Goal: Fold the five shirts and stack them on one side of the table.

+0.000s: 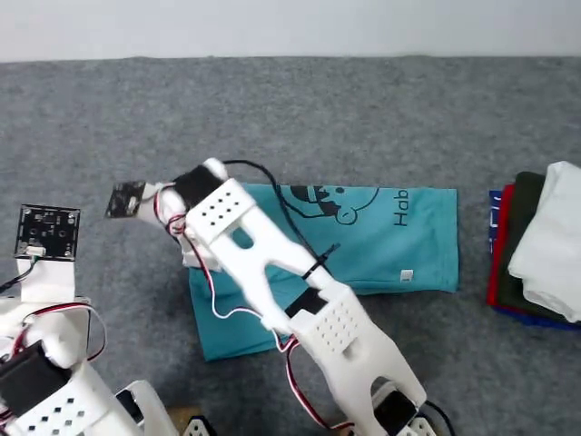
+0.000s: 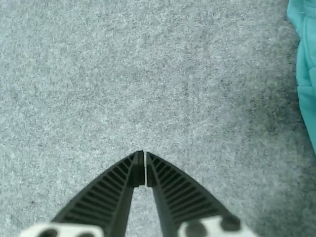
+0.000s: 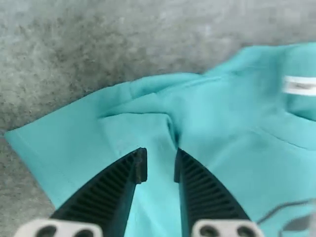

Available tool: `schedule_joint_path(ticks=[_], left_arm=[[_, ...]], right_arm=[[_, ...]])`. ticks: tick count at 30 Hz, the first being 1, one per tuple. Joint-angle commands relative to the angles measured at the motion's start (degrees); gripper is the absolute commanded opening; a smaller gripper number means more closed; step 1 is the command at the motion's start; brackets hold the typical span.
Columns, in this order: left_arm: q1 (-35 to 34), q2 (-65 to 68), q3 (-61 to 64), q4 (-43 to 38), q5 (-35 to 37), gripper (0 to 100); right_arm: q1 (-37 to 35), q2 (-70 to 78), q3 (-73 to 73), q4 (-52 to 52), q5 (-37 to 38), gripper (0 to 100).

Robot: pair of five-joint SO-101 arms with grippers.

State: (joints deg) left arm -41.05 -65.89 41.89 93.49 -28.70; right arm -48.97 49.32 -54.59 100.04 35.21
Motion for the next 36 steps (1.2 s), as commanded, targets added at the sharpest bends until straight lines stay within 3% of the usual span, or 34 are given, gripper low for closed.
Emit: schedule_joint_path(ticks=[1, 5, 9, 20, 26, 31, 36], left_arm=[[0.0, -0.18, 0.92, -1.67, -0.18, 1], [0.0, -0.26, 2.15, -1.67, -0.18, 1], [0.0, -0.26, 2.07, -1.67, -0.18, 1], [0.0, -0.26, 2.07, -1.67, -0.18, 1], [-0.09, -0.26, 2.07, -2.81, -0.26, 1], [-0.09, -0.26, 2.07, -4.04, -0.26, 1], [-0.09, -0.26, 2.07, -4.04, -0.26, 1]], right_arm=[[-0.75, 1.54, -2.99, 0.92, 0.09, 11.5], [-0.4, 5.05, -2.99, -0.48, 0.09, 11.0], [-0.31, 5.49, -4.22, -1.71, 0.09, 0.9], [1.8, 4.0, -18.11, 2.77, 0.44, 1.1], [2.86, 3.82, -16.79, 2.86, 0.44, 1.9], [0.04, 3.21, -9.85, 2.86, 0.18, 10.7], [-2.07, 3.74, -5.36, 2.86, 0.0, 11.1]])
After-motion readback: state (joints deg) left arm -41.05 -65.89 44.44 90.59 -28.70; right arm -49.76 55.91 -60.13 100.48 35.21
